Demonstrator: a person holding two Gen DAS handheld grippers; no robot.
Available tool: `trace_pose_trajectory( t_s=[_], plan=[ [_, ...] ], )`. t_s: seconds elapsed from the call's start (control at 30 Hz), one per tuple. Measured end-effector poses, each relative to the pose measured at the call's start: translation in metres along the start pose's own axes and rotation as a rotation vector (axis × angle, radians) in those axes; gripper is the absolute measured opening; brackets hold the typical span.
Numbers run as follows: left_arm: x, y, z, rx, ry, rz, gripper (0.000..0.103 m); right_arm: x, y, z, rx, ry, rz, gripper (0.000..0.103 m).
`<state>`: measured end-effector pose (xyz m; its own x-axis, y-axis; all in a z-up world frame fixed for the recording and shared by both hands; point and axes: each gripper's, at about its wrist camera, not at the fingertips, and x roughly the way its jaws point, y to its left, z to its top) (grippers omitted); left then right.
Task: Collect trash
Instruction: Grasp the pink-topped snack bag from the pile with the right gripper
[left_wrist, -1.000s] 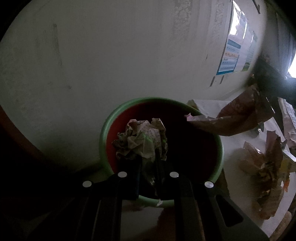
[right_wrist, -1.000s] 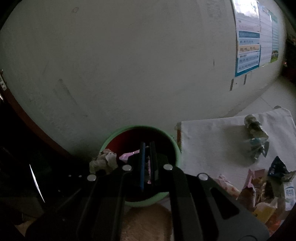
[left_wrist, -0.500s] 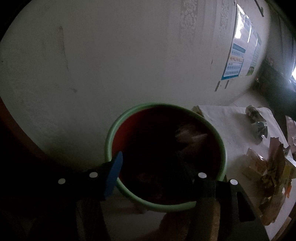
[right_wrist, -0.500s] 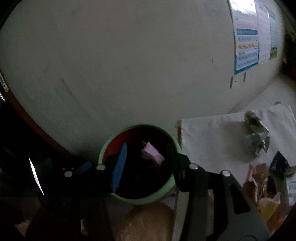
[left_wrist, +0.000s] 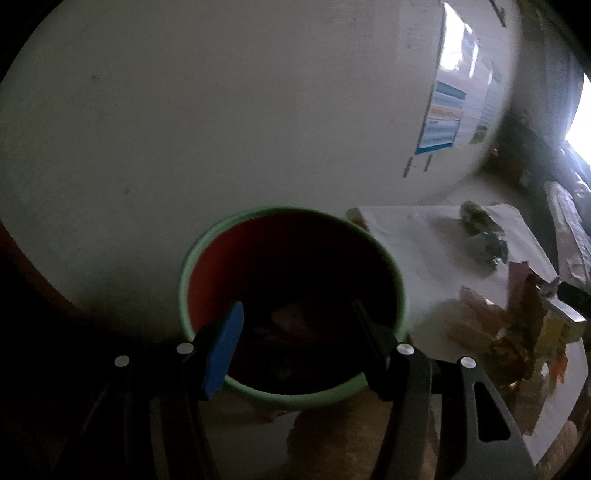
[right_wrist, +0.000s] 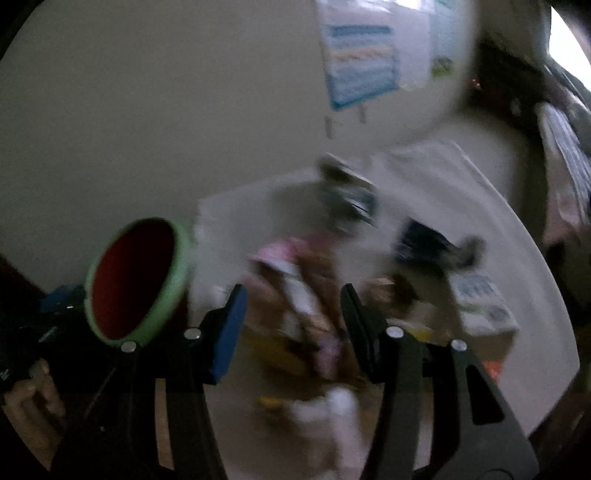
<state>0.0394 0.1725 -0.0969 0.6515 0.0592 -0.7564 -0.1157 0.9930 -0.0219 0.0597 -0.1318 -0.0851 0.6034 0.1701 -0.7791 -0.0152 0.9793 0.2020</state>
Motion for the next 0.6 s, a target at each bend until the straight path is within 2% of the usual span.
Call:
trace_pose_trajectory(
  t_s=[0.13,0.23,0.43,0.5,0.53,0.6],
  plan=[
    [-0.003,-0.017,-0.003,0.035,0.008,-0.020,0.056,0.015,-0.018,-0.005,0.026,0.079,0.005,0.051],
    [-0.010,-0.028,-0.005,0.068,0.004,-0.029,0.056,0.027,-0.007,-0.013,-0.011,0.109,0.022,0.058],
    [-0.020,-0.043,-0.004,0.106,0.000,-0.036,0.056,0.055,0.002,-0.012,-0.040,0.144,0.023,0.057],
    [-0.024,-0.048,-0.005,0.120,-0.001,-0.040,0.056,0.062,0.000,-0.010,-0.034,0.158,0.009,0.038],
    [-0.025,-0.050,-0.005,0.125,0.000,-0.042,0.056,0.064,-0.001,-0.009,-0.030,0.165,0.012,0.024],
    [-0.026,-0.057,-0.005,0.141,0.001,-0.049,0.056,0.062,-0.006,-0.006,-0.004,0.158,0.048,0.020]
  ],
)
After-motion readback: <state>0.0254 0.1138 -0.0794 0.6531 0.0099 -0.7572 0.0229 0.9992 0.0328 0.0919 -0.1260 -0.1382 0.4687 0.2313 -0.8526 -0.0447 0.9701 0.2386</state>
